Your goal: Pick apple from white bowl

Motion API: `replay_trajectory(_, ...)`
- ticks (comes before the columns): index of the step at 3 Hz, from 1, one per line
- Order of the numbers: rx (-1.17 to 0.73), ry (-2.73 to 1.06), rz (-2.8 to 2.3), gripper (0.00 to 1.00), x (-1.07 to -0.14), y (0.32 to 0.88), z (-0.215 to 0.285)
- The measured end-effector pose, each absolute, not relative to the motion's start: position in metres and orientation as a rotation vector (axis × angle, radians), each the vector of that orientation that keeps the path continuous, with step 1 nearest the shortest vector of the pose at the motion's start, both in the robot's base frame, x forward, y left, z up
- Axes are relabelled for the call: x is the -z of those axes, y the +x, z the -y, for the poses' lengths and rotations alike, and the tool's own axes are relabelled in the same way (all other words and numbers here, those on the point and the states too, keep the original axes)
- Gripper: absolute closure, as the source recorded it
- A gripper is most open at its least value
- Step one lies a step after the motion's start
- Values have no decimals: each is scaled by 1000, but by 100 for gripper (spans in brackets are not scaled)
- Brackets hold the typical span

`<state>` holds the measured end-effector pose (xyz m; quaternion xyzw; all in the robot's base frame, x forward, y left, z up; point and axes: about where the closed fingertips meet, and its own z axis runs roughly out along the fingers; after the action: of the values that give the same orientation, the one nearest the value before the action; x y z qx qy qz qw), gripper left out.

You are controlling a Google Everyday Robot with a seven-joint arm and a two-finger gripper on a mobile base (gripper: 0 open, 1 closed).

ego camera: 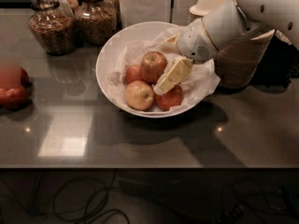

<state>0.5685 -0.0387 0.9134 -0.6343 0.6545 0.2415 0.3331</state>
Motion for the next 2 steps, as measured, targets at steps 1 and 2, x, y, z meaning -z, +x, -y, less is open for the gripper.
replay_trajectory(1, -631, -1657, -1709, 43, -913, 569, 39)
replay_trajectory(2, -631, -1657, -1709, 66, -913, 569, 39)
